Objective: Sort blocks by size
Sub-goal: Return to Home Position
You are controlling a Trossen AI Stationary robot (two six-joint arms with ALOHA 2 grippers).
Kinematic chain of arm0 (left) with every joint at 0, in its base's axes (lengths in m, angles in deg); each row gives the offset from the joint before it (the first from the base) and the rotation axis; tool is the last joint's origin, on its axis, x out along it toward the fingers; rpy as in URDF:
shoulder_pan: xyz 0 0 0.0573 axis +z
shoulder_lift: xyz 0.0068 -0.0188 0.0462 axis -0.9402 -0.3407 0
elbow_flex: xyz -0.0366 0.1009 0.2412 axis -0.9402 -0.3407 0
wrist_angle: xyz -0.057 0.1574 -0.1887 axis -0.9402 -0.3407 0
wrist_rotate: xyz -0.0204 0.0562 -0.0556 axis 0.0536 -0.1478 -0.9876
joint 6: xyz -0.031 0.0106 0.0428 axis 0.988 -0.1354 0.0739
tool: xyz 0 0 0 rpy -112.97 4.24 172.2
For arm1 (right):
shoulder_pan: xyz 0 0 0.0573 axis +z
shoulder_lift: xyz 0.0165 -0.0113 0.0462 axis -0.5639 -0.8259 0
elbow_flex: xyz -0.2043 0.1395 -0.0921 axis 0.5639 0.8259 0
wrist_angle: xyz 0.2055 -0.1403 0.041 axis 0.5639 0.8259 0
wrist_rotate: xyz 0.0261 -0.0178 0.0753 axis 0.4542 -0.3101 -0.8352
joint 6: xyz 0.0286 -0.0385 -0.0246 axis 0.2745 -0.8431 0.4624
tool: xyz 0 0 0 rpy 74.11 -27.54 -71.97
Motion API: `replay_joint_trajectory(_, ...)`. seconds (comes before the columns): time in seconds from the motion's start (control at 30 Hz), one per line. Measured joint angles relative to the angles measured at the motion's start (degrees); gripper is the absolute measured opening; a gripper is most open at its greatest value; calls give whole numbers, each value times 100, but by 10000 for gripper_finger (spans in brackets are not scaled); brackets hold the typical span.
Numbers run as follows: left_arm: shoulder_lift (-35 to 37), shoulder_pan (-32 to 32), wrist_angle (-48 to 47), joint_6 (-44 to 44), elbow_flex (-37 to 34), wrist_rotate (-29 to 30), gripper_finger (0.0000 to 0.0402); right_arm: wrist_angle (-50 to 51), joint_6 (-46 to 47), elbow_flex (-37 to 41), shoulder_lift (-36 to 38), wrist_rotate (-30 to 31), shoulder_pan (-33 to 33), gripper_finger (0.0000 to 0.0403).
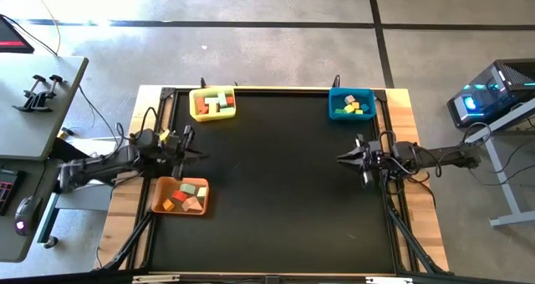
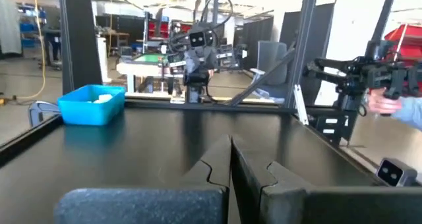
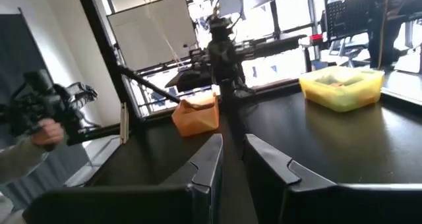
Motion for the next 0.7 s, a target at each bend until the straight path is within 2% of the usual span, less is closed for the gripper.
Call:
replay_joint_trajectory(0.13,0,-1202,-91,-6,2,1200,0,-74,-22,2,0,310,0,59)
replay_joint_trajectory(0.2,0,-1801,-60,-44,2,1997,0,-60,-22,2,0,496,0,59)
replay_joint_trajectory(0.3,0,-2501,6,-115,2,2959,0,-56,-17,2,0,605,0,59)
replay_joint_trajectory(0.47,-3,-3057,-156,-461,2,3277,0,-58,320,2,0,605,0,59)
replay_joint_trajectory(0.7,96,-2682,-97,-900,2,3152,0,-59,191,4,-5,601,0,59)
